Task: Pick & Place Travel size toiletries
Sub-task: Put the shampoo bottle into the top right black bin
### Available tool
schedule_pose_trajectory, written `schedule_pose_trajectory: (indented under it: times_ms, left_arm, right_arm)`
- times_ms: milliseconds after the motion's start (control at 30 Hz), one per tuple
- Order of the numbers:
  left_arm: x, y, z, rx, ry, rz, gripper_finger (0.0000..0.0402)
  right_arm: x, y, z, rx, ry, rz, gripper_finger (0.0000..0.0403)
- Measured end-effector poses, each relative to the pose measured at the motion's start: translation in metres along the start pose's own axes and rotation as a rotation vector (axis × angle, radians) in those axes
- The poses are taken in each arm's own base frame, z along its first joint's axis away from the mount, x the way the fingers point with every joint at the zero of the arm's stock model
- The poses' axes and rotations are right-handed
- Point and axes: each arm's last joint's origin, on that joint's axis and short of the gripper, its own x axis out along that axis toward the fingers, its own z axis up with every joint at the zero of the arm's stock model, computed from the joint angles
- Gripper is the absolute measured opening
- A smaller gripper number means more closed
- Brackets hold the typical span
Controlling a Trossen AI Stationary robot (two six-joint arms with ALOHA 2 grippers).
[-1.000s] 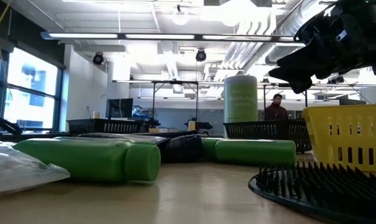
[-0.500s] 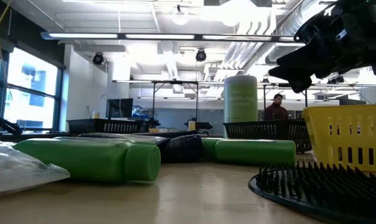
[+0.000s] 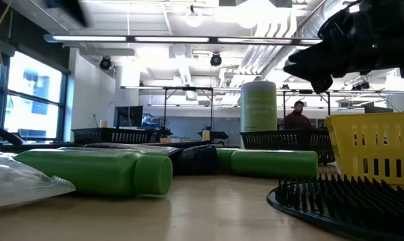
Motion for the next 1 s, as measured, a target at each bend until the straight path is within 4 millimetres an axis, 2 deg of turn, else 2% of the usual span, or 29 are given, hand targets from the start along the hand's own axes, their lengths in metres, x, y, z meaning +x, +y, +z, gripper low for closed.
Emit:
schedule_pose_trajectory:
  times_ms: [100, 200, 400, 467, 600, 767, 1000]
  left_arm:
    - [0.01, 0.005, 0.015, 0.136, -0.113, 0.058, 0.0003]
    - [0.033, 0.009, 0.023, 0.223, -0.187, 0.058, 0.0001]
    - [0.095, 0.02, 0.015, 0.306, -0.375, -0.169, 0.0001]
    - [0.11, 0.031, 0.01, 0.314, -0.459, -0.208, 0.0001]
    - [0.128, 0.059, 0.003, 0.329, -0.548, -0.22, 0.0]
    - [0.15, 0.098, -0.001, 0.355, -0.519, -0.247, 0.0]
    - [0.165, 0.141, 0.0, 0.339, -0.48, -0.253, 0.0]
  right_arm:
    - [0.0, 0.0, 0.004, 0.031, -0.048, -0.011, 0.0179]
    - [0.0, 0.001, 0.009, 0.058, -0.094, -0.001, 0.0179]
    - [-0.001, 0.001, 0.012, 0.083, -0.129, -0.012, 0.0179]
    - [-0.001, 0.0, 0.012, 0.081, -0.137, -0.052, 0.0179]
    - [-0.001, -0.003, 0.012, 0.059, -0.154, -0.138, 0.0179]
    - [-0.002, -0.005, 0.013, 0.068, -0.172, -0.222, 0.0179]
    - [-0.003, -0.008, 0.013, 0.079, -0.195, -0.329, 0.0179]
